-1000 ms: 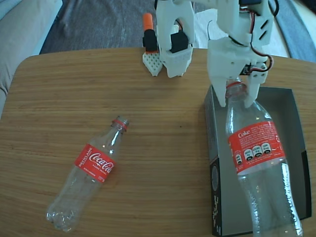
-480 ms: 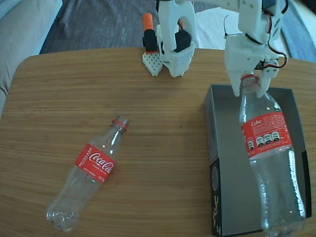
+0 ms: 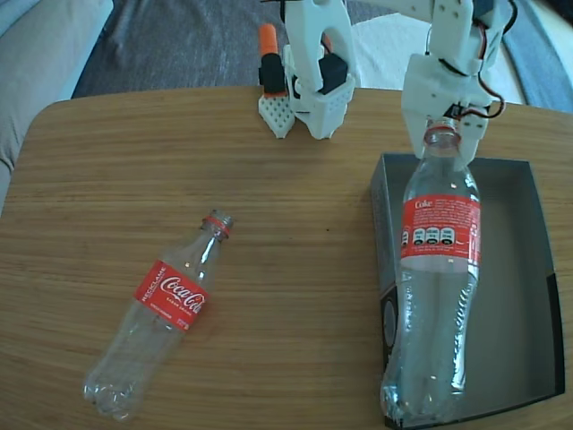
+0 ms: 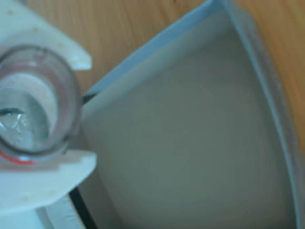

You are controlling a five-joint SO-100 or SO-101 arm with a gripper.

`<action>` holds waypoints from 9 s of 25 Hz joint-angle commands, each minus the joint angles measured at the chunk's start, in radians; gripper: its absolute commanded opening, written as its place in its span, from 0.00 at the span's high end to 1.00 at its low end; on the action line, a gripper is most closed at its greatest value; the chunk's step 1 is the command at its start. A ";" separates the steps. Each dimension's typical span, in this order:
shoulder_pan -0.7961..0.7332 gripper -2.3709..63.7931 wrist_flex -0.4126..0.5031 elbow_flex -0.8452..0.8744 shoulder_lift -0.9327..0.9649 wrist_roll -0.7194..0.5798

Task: Grasp the bottles and put them in the box.

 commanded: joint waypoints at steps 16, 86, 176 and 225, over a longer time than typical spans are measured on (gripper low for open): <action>-0.130 0.97 -0.089 0.044 0.041 -0.002; -0.012 0.46 -0.397 0.324 -0.009 -0.103; 1.338 0.46 -0.430 0.385 -0.051 -1.054; 1.275 0.38 -0.494 0.288 -0.402 -0.979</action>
